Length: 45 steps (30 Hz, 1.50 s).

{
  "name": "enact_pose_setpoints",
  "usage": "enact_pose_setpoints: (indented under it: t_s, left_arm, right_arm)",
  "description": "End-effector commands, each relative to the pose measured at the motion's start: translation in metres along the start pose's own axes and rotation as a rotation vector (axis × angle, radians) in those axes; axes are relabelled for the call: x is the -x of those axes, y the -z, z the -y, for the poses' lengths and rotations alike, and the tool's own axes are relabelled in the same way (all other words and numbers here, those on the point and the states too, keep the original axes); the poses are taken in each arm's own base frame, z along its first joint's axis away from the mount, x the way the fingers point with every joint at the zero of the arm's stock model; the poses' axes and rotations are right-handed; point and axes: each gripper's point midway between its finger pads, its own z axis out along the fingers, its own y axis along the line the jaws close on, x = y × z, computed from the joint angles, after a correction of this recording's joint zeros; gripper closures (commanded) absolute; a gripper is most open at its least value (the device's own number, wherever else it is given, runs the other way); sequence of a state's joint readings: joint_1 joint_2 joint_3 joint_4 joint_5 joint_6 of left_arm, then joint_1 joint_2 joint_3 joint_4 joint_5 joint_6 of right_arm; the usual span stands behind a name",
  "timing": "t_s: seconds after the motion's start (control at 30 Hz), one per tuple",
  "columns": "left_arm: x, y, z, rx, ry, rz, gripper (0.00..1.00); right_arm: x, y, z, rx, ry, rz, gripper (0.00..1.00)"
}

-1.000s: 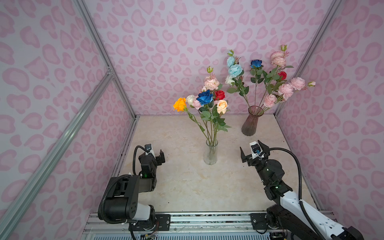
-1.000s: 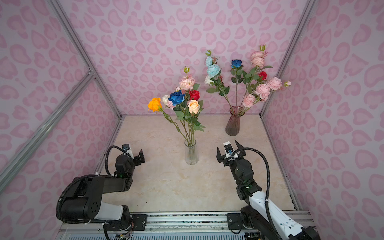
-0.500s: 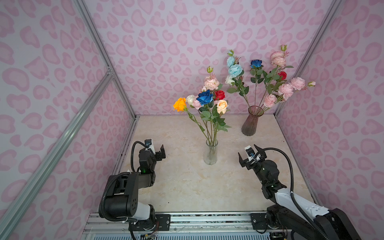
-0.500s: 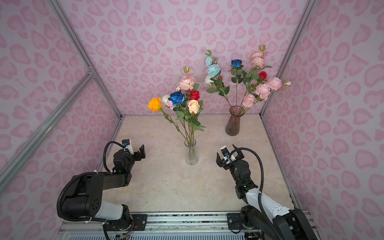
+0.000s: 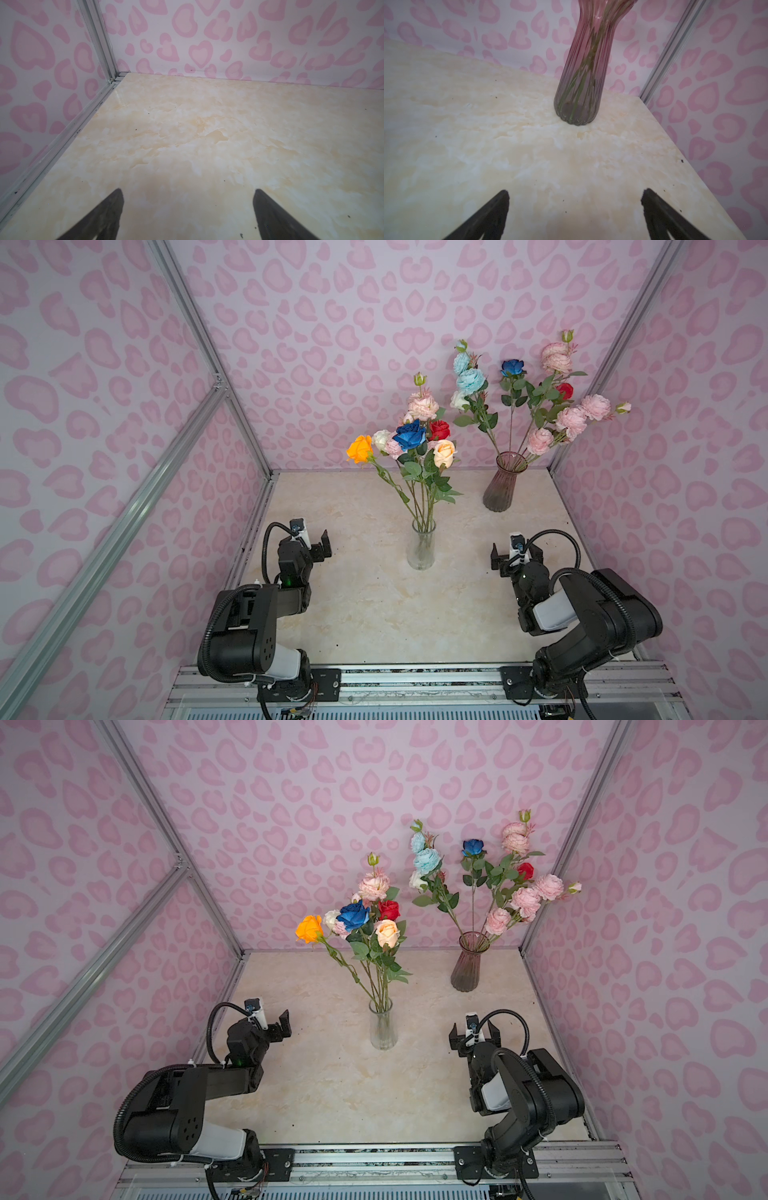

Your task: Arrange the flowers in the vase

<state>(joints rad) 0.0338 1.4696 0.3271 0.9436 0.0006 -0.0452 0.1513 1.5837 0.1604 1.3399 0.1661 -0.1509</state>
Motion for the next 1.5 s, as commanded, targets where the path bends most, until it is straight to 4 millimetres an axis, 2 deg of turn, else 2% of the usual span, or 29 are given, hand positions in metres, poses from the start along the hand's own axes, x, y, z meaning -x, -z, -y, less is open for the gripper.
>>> enact_pose_setpoints:
  t_s: [0.0, 0.07, 0.17, 1.47]
  left_arm:
    - [0.008, -0.001, 0.001, -0.006, -0.004, 0.026, 0.02]
    - [0.007, -0.001, 0.001, -0.006, -0.004, 0.025, 0.02]
    - [0.007, -0.001, 0.001, -0.006, -0.004, 0.026, 0.02]
    - [0.007, -0.002, 0.001, -0.006, -0.002, 0.024, 0.02]
  right_arm:
    - [-0.009, -0.019, 0.027, -0.143, -0.093, -0.125, 0.0]
    - [-0.009, -0.037, 0.033, -0.076, -0.165, -0.166, 0.0]
    - [-0.009, -0.036, 0.034, -0.029, -0.187, -0.149, 0.0]
    - [-0.009, -0.036, 0.03, -0.046, -0.154, -0.16, 0.0]
